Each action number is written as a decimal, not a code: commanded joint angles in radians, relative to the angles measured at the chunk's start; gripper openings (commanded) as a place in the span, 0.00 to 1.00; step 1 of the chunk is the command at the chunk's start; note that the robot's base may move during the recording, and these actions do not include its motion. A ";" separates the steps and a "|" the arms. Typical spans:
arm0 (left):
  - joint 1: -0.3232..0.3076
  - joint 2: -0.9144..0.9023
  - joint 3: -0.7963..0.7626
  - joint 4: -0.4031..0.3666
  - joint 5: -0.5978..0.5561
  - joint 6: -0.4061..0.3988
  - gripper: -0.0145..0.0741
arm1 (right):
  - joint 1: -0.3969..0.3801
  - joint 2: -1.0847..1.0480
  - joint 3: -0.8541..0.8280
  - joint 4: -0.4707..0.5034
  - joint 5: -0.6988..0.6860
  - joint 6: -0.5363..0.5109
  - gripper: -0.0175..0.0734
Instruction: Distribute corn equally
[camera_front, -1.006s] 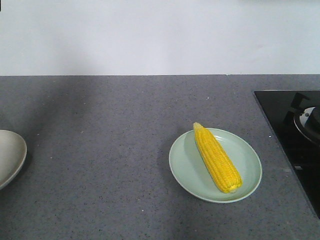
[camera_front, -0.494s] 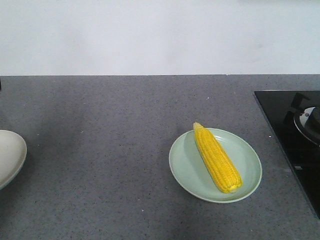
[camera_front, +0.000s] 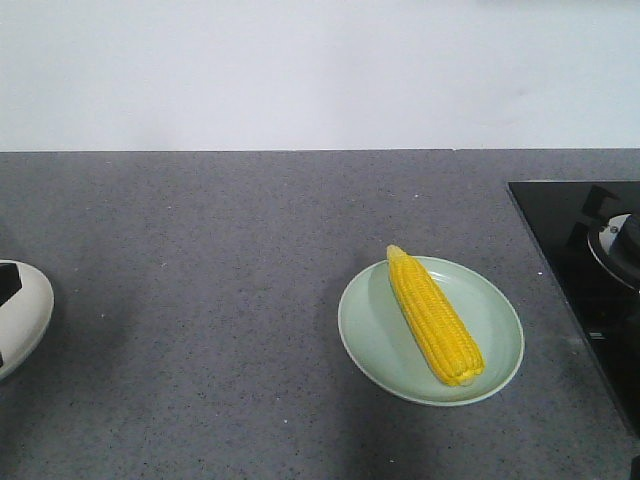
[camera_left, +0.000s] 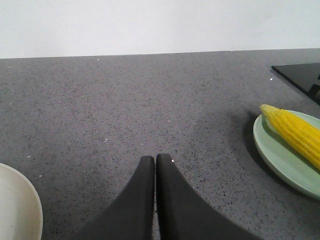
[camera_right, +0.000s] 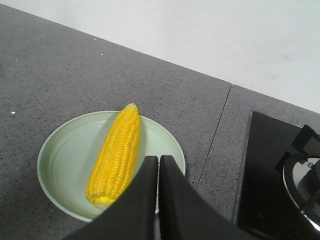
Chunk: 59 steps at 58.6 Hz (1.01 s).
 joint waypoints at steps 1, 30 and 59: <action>-0.007 -0.003 -0.025 -0.047 -0.014 0.002 0.15 | -0.006 0.007 -0.024 0.013 -0.078 -0.005 0.19; -0.007 -0.003 -0.025 -0.047 0.017 0.002 0.15 | -0.006 0.007 -0.024 0.013 -0.078 -0.005 0.19; -0.007 -0.003 -0.025 0.185 -0.168 0.055 0.15 | -0.006 0.007 -0.024 0.013 -0.079 -0.005 0.19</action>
